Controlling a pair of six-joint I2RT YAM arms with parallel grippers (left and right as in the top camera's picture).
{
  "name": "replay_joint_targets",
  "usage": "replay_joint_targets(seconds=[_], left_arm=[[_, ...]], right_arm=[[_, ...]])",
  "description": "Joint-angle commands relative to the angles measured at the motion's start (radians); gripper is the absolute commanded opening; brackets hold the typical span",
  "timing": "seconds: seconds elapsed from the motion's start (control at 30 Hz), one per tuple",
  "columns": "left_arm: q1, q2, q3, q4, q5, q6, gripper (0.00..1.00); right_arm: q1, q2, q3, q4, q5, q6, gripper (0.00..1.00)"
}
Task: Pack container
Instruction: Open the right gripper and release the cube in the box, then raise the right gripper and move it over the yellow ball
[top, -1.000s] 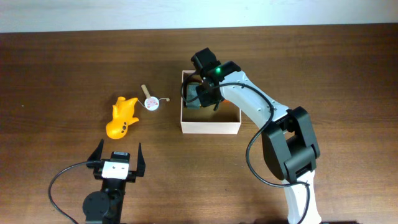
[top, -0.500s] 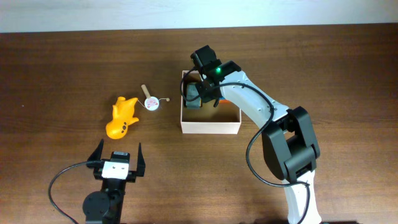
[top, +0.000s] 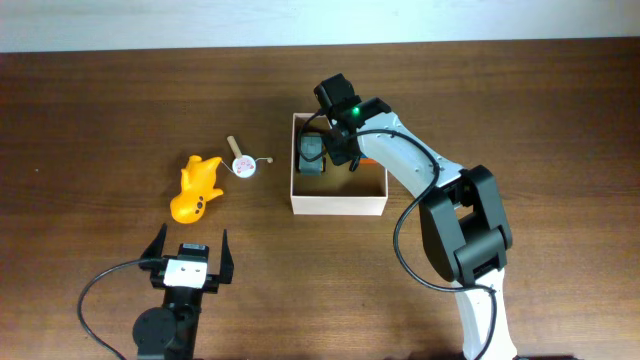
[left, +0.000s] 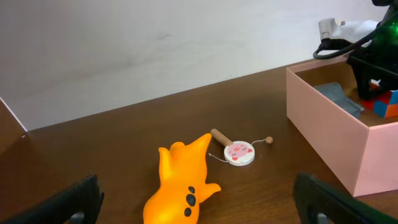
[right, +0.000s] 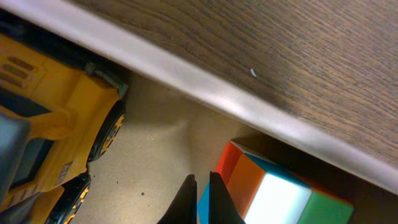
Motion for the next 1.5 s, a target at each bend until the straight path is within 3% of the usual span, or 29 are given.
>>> replay_joint_targets(seconds=[0.0, 0.27, 0.47, 0.53, 0.7, 0.83, 0.97, 1.17, 1.47], left_arm=[[0.004, -0.008, -0.003, -0.006, -0.003, 0.015, 0.99], [0.004, -0.008, -0.003, -0.006, -0.003, 0.015, 0.99], [0.004, -0.008, -0.003, -0.006, -0.003, 0.015, 0.99], [0.004, -0.008, -0.003, -0.006, -0.003, 0.015, 0.99], [0.004, -0.008, -0.003, -0.006, -0.003, 0.015, 0.99], [0.004, -0.008, -0.003, -0.006, -0.003, 0.015, 0.99], [0.004, -0.008, -0.003, -0.006, -0.003, 0.015, 0.99], [0.004, -0.008, -0.003, -0.006, -0.003, 0.015, 0.99], [0.004, -0.008, -0.003, -0.006, -0.003, 0.015, 0.99]], right_arm=[[-0.01, 0.006, -0.005, 0.001, 0.042, -0.015, 0.04], [-0.007, 0.002, 0.013, -0.026, 0.011, -0.014, 0.04], [0.012, -0.043, 0.165, -0.198, -0.089, -0.014, 0.09], [0.017, -0.055, 0.25, -0.282, -0.099, -0.013, 0.19], [0.017, -0.062, 0.506, -0.527, -0.097, 0.05, 0.58], [-0.028, -0.062, 0.685, -0.761, -0.093, 0.177, 0.71], [-0.082, -0.063, 0.719, -0.904, -0.047, 0.233, 0.72], [-0.136, -0.07, 0.664, -0.909, -0.045, 0.247, 0.72], [-0.196, -0.146, 0.41, -0.909, -0.031, 0.277, 0.7]])
